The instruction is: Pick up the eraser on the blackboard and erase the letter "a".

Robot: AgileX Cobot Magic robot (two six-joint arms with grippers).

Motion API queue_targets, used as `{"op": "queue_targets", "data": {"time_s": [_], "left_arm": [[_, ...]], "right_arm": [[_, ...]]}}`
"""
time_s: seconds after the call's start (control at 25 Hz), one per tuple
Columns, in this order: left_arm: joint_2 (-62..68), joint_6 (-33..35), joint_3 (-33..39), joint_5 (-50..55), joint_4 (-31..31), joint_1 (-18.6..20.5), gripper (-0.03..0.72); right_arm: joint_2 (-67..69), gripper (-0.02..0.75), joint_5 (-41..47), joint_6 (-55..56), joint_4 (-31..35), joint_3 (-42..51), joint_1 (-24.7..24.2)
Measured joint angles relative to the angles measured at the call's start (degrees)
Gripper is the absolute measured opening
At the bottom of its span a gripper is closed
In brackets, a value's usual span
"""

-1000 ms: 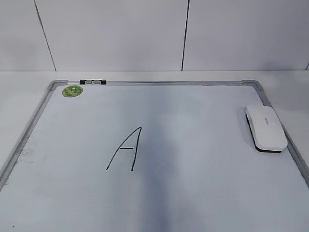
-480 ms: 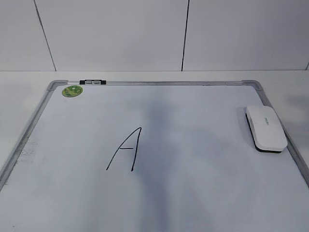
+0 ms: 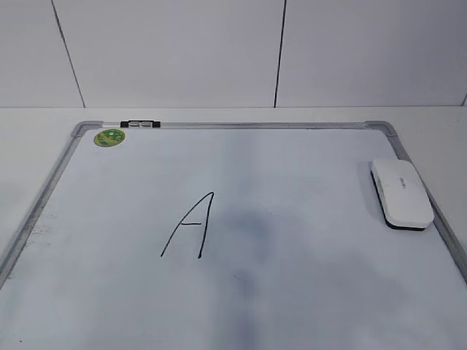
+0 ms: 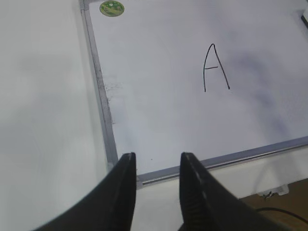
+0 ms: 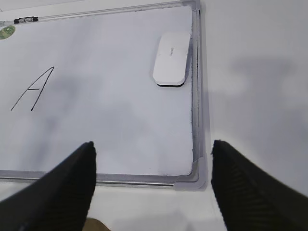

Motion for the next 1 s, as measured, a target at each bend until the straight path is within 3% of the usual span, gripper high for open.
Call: {"op": "queue_targets", "data": {"time_s": [0.44, 0.76, 1.0], "left_arm": [[-11.64, -0.04, 12.17, 0.0, 4.66, -0.33, 0.235], [-16.2, -0.04, 15.96, -1.45, 10.55, -0.33, 0.235], [-16.28, -0.04, 18.42, -4.38, 11.52, -0.33, 0.235]], "right_arm": [[-12.68, 0.592, 0.21, -0.56, -3.77, 10.69, 0.0], [-16.27, 0.592, 0.34, -0.6, -6.99, 15.74, 0.0], [-16.27, 0.592, 0.34, -0.69, -8.82, 16.25, 0.09]]}}
